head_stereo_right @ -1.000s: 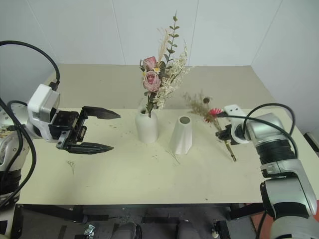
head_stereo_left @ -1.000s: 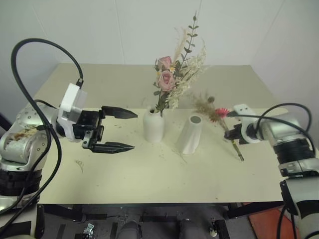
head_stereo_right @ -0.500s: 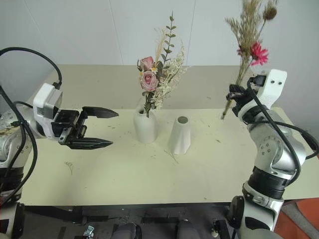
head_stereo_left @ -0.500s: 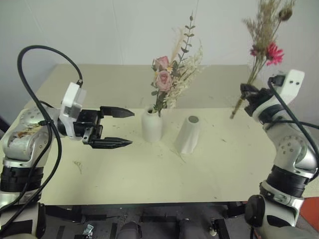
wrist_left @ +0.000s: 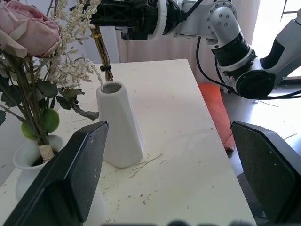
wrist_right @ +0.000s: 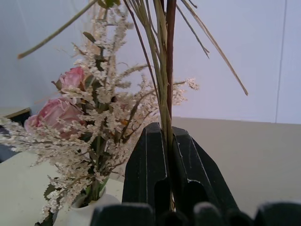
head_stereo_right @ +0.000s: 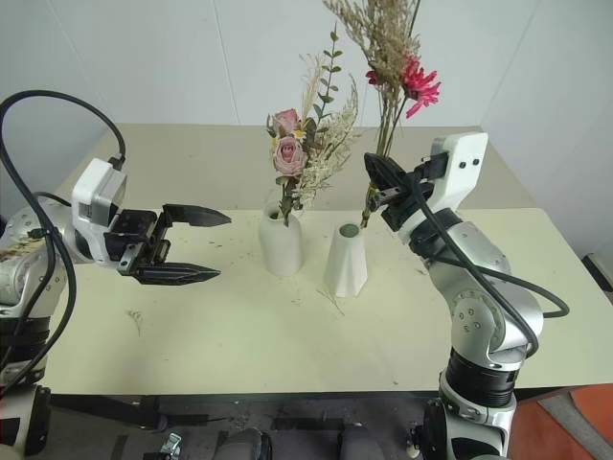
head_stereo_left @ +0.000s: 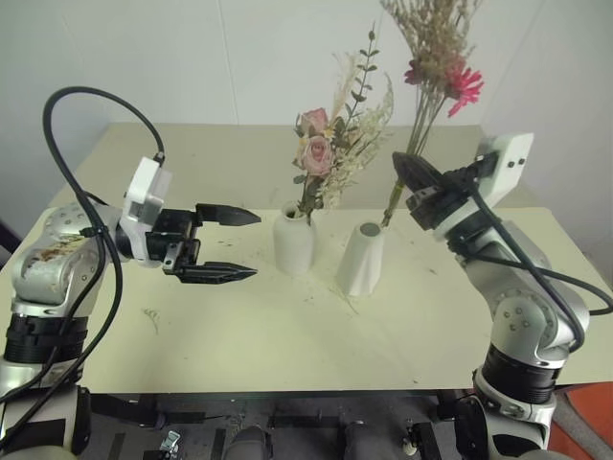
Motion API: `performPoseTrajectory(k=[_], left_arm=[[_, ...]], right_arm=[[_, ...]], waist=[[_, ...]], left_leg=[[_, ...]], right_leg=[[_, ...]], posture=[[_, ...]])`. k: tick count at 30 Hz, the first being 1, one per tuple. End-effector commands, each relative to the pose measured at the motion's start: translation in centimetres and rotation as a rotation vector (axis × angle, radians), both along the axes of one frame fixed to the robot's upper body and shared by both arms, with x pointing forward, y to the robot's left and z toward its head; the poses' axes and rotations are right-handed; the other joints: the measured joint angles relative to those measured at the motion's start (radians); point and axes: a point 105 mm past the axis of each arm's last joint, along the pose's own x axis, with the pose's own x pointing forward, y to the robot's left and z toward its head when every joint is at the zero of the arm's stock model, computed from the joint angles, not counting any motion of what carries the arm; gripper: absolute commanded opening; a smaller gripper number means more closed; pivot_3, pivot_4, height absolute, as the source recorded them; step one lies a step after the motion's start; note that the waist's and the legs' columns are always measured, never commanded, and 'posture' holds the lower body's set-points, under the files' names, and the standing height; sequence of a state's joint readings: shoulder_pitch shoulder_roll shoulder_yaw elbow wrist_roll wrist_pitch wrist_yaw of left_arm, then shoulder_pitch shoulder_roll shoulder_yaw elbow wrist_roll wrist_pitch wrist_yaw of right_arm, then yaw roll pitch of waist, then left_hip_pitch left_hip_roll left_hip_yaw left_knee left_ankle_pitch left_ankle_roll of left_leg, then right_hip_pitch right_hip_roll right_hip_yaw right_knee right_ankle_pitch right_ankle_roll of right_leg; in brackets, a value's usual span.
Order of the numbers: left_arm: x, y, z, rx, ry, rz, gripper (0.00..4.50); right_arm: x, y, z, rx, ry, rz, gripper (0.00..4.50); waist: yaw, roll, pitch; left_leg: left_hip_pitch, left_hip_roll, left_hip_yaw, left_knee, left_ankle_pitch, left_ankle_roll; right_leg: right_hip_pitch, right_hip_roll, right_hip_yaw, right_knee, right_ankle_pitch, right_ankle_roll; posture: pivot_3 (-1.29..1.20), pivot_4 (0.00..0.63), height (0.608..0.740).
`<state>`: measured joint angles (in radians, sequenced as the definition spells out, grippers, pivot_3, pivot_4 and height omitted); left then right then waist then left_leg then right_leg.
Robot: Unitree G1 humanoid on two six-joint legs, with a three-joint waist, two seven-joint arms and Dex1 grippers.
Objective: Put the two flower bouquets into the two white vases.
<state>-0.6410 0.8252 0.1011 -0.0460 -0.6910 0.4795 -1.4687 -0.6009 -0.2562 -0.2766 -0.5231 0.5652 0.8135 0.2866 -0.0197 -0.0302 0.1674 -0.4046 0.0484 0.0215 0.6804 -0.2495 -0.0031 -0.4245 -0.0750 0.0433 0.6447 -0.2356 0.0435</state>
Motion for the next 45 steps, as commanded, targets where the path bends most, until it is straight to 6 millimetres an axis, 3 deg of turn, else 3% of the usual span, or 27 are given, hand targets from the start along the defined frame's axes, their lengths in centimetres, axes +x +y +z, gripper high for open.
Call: performPoseTrajectory(k=[1,14,28,31,42,45], left_arm=[[-0.2,-0.1,1.0,0.002,-0.054,-0.013,4.5],[-0.2,-0.2,1.2,-0.006,-0.045,-0.019,4.5],[-0.5,-0.2,1.0,0.001,-0.021,0.002,4.5],[-0.5,-0.2,1.1,0.004,-0.021,0.001,4.5],[-0.4,-0.3,1.2,0.008,-0.023,-0.009,4.5],[-0.3,-0.3,1.3,0.009,-0.023,-0.011,4.5]], right_arm=[[-1.0,0.3,1.5,0.003,-0.087,0.017,0.03],[-1.3,0.6,1.6,0.005,-0.103,0.027,0.03],[-0.6,1.1,-1.9,-0.028,-0.028,0.005,0.03],[-0.6,1.1,-2.3,-0.03,-0.023,-0.002,0.82],[-2.1,0.1,-3.8,-0.129,0.008,-0.002,4.48],[-3.1,-0.5,-5.0,-0.244,0.057,0.028,4.48]], waist=[[0.0,0.0,0.0],[0.001,0.0,0.0],[0.001,0.0,0.0],[0.001,0.0,0.0],[0.004,0.0,0.0],[0.007,0.0,0.0]], left_leg=[[0.0,0.0,0.0,0.0,0.0,0.0],[0.0,0.0,0.0,0.0,0.0,0.0],[0.0,0.0,0.0,0.0,0.0,0.0],[0.0,0.0,0.0,0.0,0.0,0.0],[0.0,0.0,0.0,0.0,0.0,0.0],[0.0,0.0,0.0,0.0,0.0,0.0]], right_leg=[[0.0,0.0,0.0,0.0,0.0,0.0],[0.0,0.0,0.0,0.0,0.0,0.0],[0.0,0.0,0.0,0.0,0.0,0.0],[0.0,0.0,0.0,0.0,0.0,0.0],[0.0,0.0,0.0,-0.001,0.0,0.0],[0.0,0.0,0.0,-0.001,0.0,0.0]], posture=[[0.0,0.15,0.74],[0.0,0.15,0.74],[0.0,0.15,0.74],[0.0,0.15,0.74],[0.0,0.15,0.74],[0.0,0.15,0.74]])
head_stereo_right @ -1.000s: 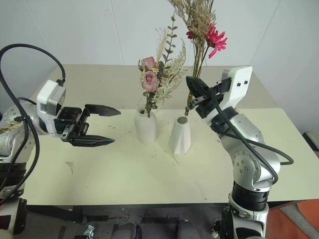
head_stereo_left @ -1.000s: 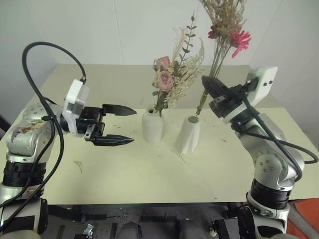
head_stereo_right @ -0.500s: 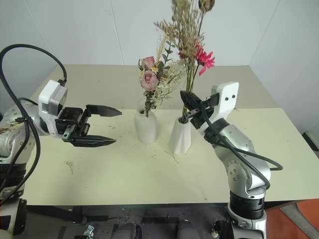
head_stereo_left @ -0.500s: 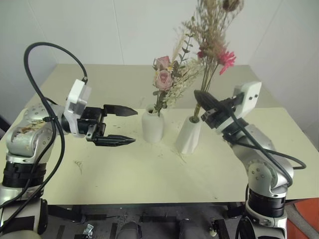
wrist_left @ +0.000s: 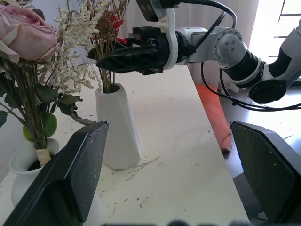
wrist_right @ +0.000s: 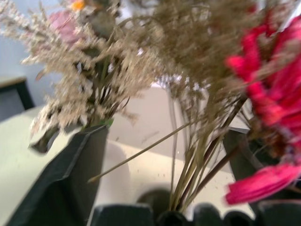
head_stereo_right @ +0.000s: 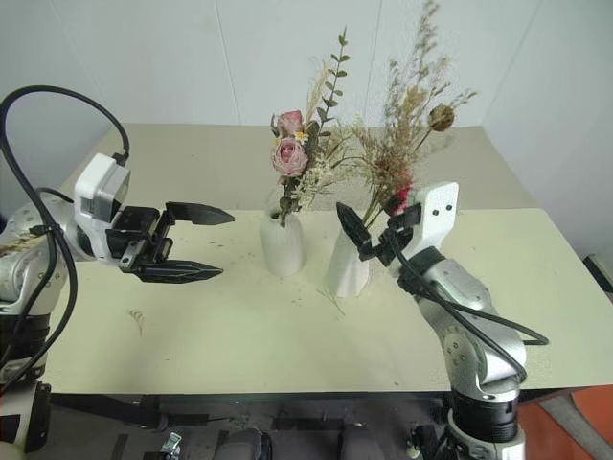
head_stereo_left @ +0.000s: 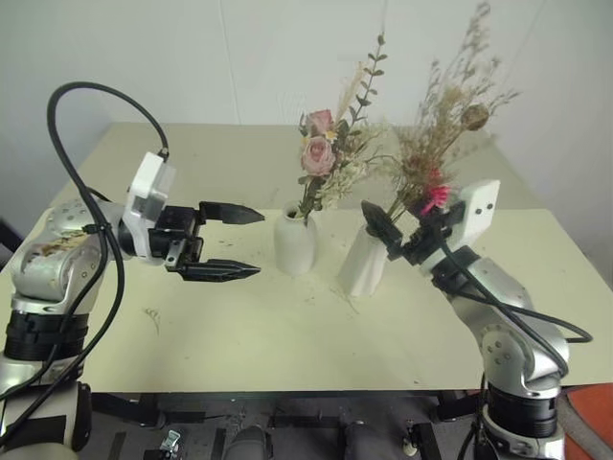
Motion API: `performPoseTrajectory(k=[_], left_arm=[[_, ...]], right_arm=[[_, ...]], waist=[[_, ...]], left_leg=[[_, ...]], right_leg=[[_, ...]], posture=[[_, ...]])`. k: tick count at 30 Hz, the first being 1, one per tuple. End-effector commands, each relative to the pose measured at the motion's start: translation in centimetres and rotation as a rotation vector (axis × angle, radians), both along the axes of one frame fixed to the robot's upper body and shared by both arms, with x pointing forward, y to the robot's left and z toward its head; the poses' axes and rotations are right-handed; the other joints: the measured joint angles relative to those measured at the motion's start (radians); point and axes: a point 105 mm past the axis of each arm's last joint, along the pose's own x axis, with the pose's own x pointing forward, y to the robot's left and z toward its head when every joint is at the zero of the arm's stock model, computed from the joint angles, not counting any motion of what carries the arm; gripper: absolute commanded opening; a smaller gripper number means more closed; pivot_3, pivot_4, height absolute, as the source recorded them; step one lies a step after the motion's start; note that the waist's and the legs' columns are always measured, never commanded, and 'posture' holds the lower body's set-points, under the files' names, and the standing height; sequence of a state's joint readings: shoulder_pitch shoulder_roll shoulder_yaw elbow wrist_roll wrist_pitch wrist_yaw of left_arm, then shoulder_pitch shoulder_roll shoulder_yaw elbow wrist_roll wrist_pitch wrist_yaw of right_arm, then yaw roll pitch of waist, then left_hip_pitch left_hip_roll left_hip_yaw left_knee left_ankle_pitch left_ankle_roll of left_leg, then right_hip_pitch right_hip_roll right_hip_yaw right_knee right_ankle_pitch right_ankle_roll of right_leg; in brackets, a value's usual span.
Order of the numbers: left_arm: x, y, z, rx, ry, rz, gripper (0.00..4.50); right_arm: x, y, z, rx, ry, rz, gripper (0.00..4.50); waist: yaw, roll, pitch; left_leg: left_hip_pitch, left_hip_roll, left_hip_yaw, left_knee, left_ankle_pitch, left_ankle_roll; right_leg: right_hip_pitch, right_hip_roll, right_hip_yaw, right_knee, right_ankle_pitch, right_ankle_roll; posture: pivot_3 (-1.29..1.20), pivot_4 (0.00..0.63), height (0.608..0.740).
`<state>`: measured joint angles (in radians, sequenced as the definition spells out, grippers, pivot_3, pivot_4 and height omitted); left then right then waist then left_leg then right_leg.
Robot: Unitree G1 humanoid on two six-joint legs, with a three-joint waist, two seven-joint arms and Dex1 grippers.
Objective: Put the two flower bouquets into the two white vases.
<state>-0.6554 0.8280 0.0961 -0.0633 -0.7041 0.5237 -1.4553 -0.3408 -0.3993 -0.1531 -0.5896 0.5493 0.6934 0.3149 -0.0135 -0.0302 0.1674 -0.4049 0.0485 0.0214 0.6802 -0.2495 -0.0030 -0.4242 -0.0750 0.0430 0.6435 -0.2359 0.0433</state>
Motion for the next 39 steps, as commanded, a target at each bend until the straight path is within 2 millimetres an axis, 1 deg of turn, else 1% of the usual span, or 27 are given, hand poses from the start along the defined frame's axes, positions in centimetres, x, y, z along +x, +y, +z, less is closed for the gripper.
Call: performPoseTrajectory(k=[1,10,16,21,26,34,39], left_arm=[[-0.2,0.1,0.9,0.008,-0.044,-0.007,4.5],[0.1,0.6,1.2,0.005,-0.054,0.013,4.5],[-0.2,1.5,1.5,0.01,-0.066,0.059,4.5],[-0.5,2.2,1.7,0.005,-0.073,0.103,4.5],[-0.9,2.4,1.6,-0.004,-0.069,0.131,4.5],[-1.6,2.2,1.1,-0.027,-0.049,0.133,4.5],[-1.7,2.1,1.1,-0.046,-0.038,0.138,4.5]], right_arm=[[-1.7,-0.5,0.4,-0.095,-0.016,0.041,4.48],[-3.4,-4.9,1.0,-0.291,0.042,0.053,4.48],[-4.9,-8.6,1.0,-0.428,0.105,0.064,4.48],[-5.6,-10.4,1.4,-0.47,0.121,0.052,4.48],[-5.9,-11.0,1.5,-0.49,0.128,0.043,4.48],[-6.2,-10.9,1.3,-0.492,0.137,0.044,4.48],[-7.1,-10.6,1.1,-0.498,0.134,0.043,4.48]], waist=[[0.0,0.0,0.0],[0.0,0.0,0.0],[0.0,-0.001,0.0],[-0.002,-0.001,0.0],[0.0,-0.001,0.0],[0.0,-0.001,0.0],[0.002,-0.001,0.0]], left_leg=[[0.0,0.0,0.0,0.0,0.0,0.0],[0.0,0.0,0.0,0.0,0.0,0.0],[0.001,0.0,0.0,0.0,0.0,0.0],[0.002,0.0,0.0,0.0,0.0,0.0],[0.002,0.0,0.0,0.0,0.0,0.0],[0.002,0.0,0.0,0.0,0.0,0.0],[0.001,0.0,0.0,0.0,0.0,0.0]], right_leg=[[0.0,0.0,0.0,0.0,0.0,0.0],[0.001,0.0,0.0,-0.001,0.0,0.0],[0.002,0.0,0.0,-0.001,0.0,0.0],[0.002,0.0,0.0,-0.001,0.0,0.0],[0.003,0.0,0.0,-0.001,0.0,0.0],[0.003,0.0,0.0,-0.002,0.0,0.0],[0.002,0.0,0.0,-0.001,0.0,0.0]], posture=[[0.0,0.15,0.74],[0.0,0.15,0.74],[0.0,0.15,0.74],[0.0,0.15,0.74],[0.0,0.15,0.74],[0.0,0.15,0.74],[0.0,0.15,0.74]])
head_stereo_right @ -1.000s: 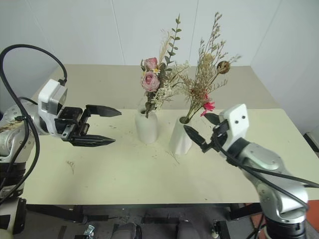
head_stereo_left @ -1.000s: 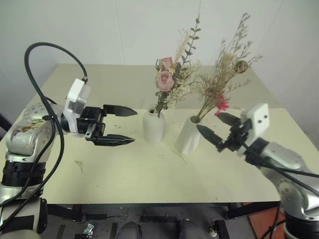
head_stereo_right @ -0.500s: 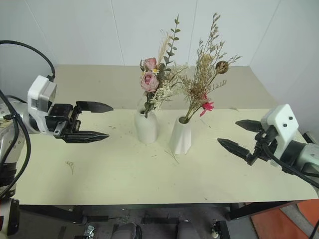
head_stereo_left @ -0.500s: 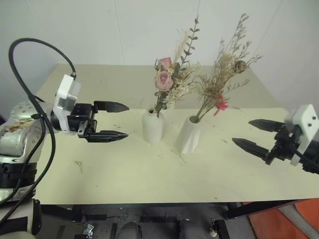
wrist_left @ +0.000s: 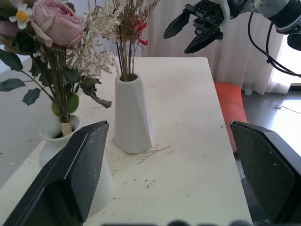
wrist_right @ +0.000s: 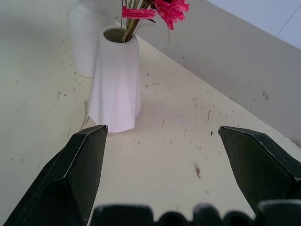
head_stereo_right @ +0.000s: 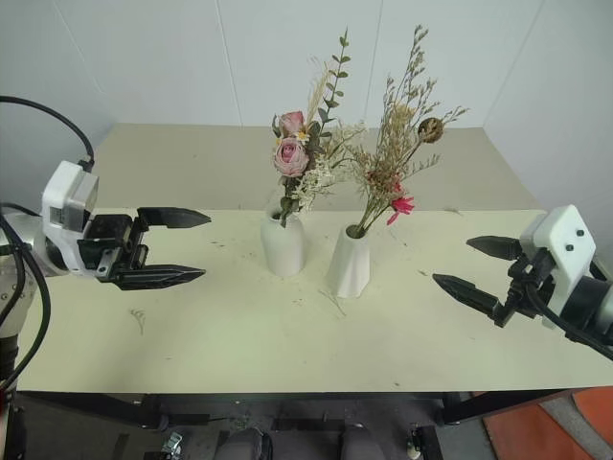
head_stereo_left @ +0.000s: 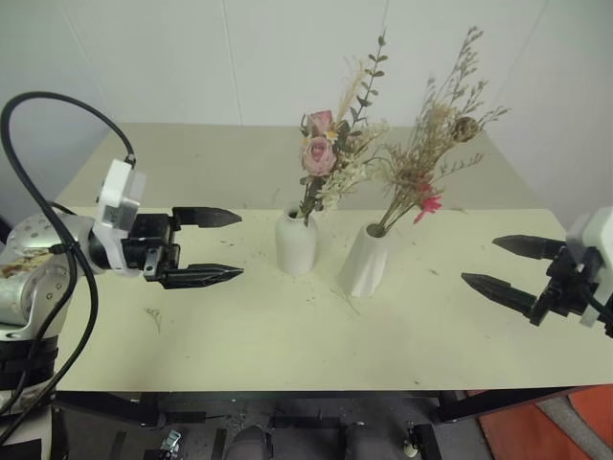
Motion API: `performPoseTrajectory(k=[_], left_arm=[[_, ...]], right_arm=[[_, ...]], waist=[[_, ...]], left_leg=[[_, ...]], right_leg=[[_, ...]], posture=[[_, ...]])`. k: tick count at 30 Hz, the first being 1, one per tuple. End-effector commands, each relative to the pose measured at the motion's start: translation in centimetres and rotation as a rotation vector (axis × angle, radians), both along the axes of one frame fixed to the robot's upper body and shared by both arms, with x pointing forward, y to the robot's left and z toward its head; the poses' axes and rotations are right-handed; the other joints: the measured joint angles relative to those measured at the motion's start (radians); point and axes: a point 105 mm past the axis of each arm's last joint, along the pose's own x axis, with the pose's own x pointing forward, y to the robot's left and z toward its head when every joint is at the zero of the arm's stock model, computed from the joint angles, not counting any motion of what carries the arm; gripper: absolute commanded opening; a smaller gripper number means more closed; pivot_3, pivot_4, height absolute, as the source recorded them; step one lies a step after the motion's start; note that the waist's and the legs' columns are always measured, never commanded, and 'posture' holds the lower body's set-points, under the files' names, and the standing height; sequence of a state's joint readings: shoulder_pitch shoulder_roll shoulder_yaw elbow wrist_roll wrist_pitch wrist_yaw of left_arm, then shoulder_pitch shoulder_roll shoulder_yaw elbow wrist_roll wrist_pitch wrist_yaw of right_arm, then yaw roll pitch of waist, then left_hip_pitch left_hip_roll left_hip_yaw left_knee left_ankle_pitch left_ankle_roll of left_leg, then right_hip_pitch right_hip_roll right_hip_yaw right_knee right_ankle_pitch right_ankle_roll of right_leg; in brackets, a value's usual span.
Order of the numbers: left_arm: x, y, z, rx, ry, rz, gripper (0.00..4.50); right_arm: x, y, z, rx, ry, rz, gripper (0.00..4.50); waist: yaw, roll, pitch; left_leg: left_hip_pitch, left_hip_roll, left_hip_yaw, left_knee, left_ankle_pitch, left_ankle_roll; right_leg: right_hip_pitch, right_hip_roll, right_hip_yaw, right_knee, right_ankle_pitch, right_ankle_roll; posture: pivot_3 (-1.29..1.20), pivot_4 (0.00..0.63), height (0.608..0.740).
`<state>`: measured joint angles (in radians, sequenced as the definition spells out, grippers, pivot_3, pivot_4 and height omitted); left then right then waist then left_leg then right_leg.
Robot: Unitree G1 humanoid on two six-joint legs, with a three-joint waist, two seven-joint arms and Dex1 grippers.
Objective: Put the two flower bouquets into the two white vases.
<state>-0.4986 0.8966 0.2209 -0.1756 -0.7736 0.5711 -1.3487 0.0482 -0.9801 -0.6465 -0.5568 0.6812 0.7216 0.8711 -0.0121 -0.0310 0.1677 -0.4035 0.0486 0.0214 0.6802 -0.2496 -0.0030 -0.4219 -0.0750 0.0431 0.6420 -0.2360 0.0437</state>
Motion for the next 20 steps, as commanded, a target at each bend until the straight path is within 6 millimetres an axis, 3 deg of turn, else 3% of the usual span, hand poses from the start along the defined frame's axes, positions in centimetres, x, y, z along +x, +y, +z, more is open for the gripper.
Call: performPoseTrajectory(k=[1,9,15,20], left_arm=[[-0.6,0.1,1.3,-0.021,-0.054,-0.001,4.5],[-0.2,-0.2,1.4,-0.038,-0.062,0.012,4.5],[0.6,-0.9,0.9,-0.018,-0.081,0.008,4.5],[1.1,-0.7,1.5,-0.017,-0.091,-0.005,4.5]], right_arm=[[-0.8,0.3,1.2,-0.022,-0.067,0.003,4.48],[-1.2,0.4,0.8,-0.043,-0.097,-0.036,4.48],[-0.7,0.5,-0.6,-0.206,-0.143,-0.065,4.48],[-0.2,1.9,-0.4,-0.223,-0.195,-0.045,4.48]], waist=[[0.0,0.0,0.0],[-0.001,0.0,0.0],[0.0,0.0,0.0],[-0.001,0.0,0.0]], left_leg=[[0.0,0.0,0.0,0.0,0.0,0.0],[0.001,0.0,0.0,0.0,0.0,0.0],[0.001,0.0,0.0,0.0,0.0,0.0],[0.001,0.0,0.0,0.0,0.0,0.0]], right_leg=[[0.0,0.0,0.0,0.0,0.0,0.0],[0.001,0.0,0.0,0.0,0.0,0.0],[0.001,0.0,0.0,0.0,0.0,0.0],[0.001,0.0,0.0,0.0,0.0,0.0]], posture=[[0.0,0.15,0.74],[0.0,0.15,0.74],[0.0,0.15,0.74],[0.0,0.15,0.74]])
